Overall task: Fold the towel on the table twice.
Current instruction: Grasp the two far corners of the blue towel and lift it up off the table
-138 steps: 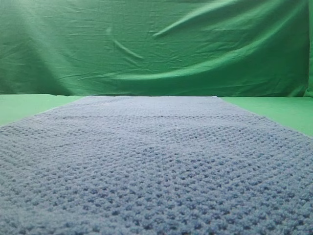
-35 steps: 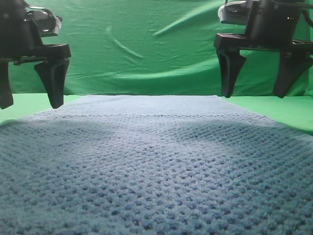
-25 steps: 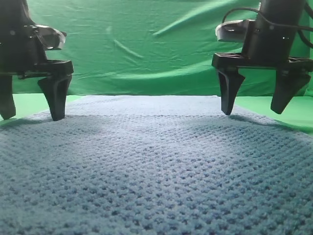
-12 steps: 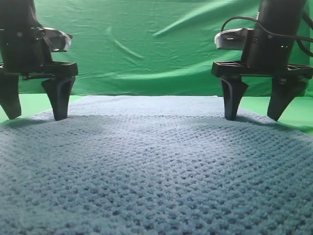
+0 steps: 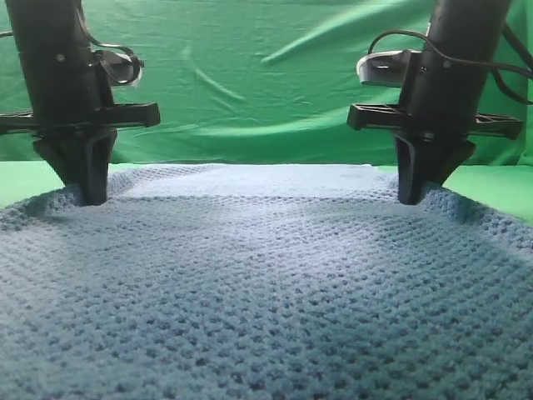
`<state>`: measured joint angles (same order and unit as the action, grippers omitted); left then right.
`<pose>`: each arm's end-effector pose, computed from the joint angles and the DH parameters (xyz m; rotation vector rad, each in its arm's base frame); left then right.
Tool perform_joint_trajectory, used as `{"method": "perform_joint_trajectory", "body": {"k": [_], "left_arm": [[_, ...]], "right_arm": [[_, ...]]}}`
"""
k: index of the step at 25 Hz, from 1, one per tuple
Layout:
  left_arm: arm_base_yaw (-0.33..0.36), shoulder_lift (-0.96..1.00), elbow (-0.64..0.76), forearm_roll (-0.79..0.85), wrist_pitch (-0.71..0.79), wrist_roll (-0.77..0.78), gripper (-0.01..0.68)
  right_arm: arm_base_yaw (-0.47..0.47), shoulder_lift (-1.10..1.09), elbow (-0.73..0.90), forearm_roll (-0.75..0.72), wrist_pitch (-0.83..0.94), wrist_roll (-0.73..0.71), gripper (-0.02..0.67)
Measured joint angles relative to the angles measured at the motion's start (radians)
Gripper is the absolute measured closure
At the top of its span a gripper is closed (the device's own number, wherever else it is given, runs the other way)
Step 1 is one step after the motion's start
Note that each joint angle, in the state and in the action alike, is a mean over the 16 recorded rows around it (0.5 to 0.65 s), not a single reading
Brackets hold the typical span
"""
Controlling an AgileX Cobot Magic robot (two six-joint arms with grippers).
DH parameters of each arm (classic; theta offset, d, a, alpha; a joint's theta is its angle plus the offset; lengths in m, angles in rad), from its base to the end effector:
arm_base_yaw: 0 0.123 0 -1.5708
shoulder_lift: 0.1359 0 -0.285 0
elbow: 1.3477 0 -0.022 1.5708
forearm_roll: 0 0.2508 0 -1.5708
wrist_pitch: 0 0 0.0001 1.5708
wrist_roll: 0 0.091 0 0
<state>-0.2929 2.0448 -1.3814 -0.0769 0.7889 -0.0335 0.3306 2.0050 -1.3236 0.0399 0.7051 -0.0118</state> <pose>0.3855 -0.1214 0.1495 0.3099 2.9290 -0.1368 0.3759 0.1315 0.1531 -0.4519 2.8407 0.1050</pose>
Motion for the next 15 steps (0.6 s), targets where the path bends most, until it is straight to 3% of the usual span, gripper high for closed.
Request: {"method": "perform_joint_trajectory", "body": {"k": [4, 7, 15], "left_arm": [[0.003, 0.006, -0.024, -0.03, 0.027, 0.0, 0.595], [0.009, 0.003, -0.049, -0.052, 0.053, -0.001, 0.652], [0.038, -0.073, -0.22, -0.086, 0.13, -0.004, 0.673]], "right_arm": [[0.002, 0.002, -0.008, 0.004, 0.007, 0.0, 0.538], [0.004, -0.003, -0.025, 0.003, 0.024, 0.0, 0.612], [0.005, -0.043, -0.202, -0.036, 0.097, 0.0, 0.649]]}}
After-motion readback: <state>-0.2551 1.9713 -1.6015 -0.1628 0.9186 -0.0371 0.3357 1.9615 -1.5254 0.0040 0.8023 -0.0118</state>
